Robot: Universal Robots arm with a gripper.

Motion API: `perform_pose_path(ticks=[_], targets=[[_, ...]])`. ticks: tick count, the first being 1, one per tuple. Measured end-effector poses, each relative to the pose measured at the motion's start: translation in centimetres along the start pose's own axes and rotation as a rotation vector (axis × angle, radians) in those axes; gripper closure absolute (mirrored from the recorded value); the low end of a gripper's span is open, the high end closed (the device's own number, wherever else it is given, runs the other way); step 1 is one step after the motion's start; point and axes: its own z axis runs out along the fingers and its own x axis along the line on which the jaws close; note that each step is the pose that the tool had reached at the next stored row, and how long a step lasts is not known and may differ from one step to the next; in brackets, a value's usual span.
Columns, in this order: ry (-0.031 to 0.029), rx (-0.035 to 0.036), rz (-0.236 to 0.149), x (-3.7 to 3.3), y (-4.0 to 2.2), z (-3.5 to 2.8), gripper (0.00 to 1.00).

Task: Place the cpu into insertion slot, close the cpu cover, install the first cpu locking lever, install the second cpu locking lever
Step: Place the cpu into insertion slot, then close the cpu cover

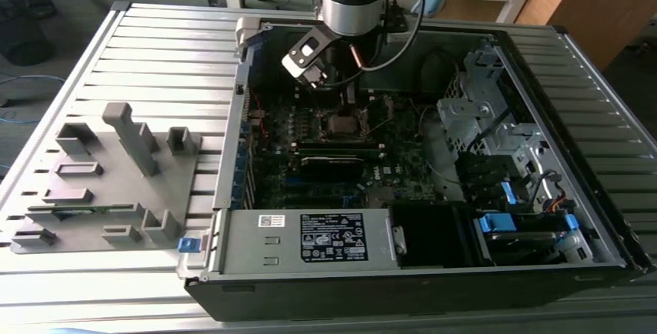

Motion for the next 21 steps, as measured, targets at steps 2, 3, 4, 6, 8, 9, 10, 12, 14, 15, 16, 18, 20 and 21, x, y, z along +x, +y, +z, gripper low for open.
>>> perform_pose_path(ticks=[2,3,4,6,8,9,10,12,14,15,16,18,20,21], targets=[[-0.0002,0.0001,0.0,0.0,0.03,-0.38,0.89],[-0.0002,0.0001,0.0,0.0,0.04,-0.47,0.89],[0.0001,-0.0001,0.0,0.0,0.04,-0.49,0.89],[0.0002,-0.0001,0.0,0.0,0.04,-0.49,0.89],[0.0,0.0,0.0,0.0,0.05,-0.55,0.89],[0.0,0.0,0.0,0.0,0.05,-0.55,0.89],[-0.0001,0.0,0.0,0.0,0.05,-0.55,0.89],[-0.0001,0.0,0.0,0.0,0.05,-0.55,0.89],[-0.0001,0.0001,0.0,0.0,0.05,-0.56,0.89],[-0.0001,0.0001,0.0,0.0,0.05,-0.56,0.89],[-0.0001,0.0,0.0,0.0,0.05,-0.56,0.89],[-0.0007,0.0005,0.0,-0.01,0.05,-0.66,0.89],[-0.0001,0.0001,0.0,0.0,0.07,-0.87,0.89],[-0.0001,0.0001,0.0,0.0,0.08,-1.07,0.89]])
